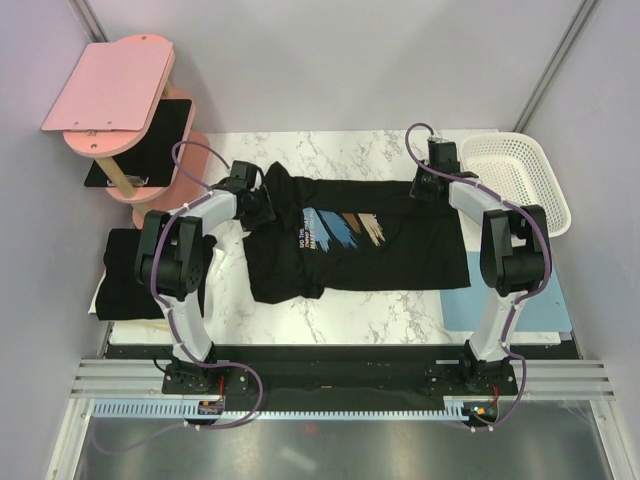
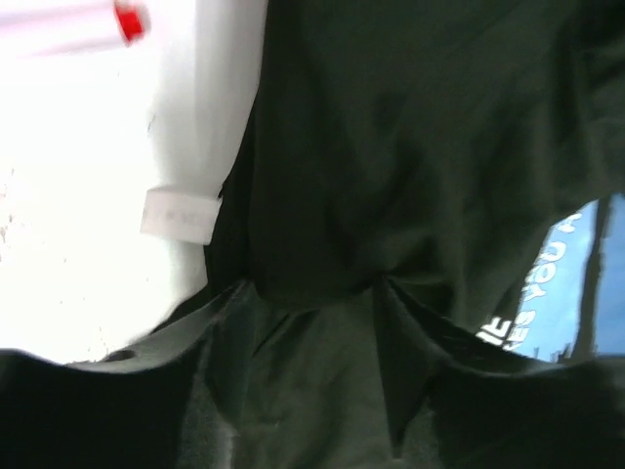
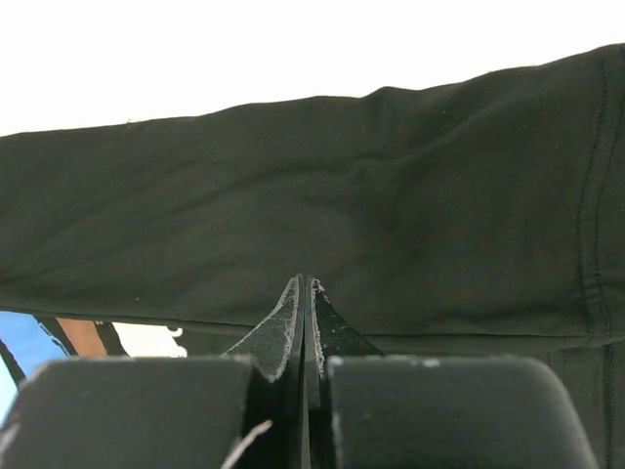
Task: Fold and stack the t-shirts
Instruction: Fold the flattened tshirt in 1/3 of the way
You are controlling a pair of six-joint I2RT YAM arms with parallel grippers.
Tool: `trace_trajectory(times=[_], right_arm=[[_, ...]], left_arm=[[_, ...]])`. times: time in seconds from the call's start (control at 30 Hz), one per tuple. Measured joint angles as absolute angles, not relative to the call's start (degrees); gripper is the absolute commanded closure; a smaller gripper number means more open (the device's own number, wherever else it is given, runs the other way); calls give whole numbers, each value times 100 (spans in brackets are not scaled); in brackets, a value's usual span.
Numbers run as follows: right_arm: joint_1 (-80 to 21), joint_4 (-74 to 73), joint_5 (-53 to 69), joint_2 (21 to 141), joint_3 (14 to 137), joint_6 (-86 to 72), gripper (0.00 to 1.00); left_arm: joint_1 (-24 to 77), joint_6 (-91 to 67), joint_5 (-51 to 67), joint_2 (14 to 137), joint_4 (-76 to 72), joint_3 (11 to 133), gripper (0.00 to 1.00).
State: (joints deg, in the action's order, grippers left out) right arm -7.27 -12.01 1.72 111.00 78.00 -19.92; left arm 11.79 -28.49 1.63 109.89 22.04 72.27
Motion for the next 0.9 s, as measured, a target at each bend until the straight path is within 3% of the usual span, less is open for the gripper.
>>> trace_trajectory(times=[0.07, 0.1, 0.17, 0.57, 0.9], right_arm=[[-727, -1201, 172, 11128, 7800, -1986, 100], [-727, -1201, 172, 11148, 7800, -1981, 100], [-727, -1201, 172, 11166, 7791, -1975, 100], [-727, -1203, 213, 11345, 7725, -1973, 100], [-727, -1203, 220, 11345, 7684, -1970, 100]], left_arm=[[1170, -2871, 176, 11002, 2193, 7279, 67], [1170, -2884, 169, 11004, 2174, 7303, 84], [1170, -2919, 161, 11006, 2156, 7328, 97], [1170, -2858, -115, 10551, 2174, 7376, 98], [1170, -2545, 325, 10291, 3131, 8519, 91]])
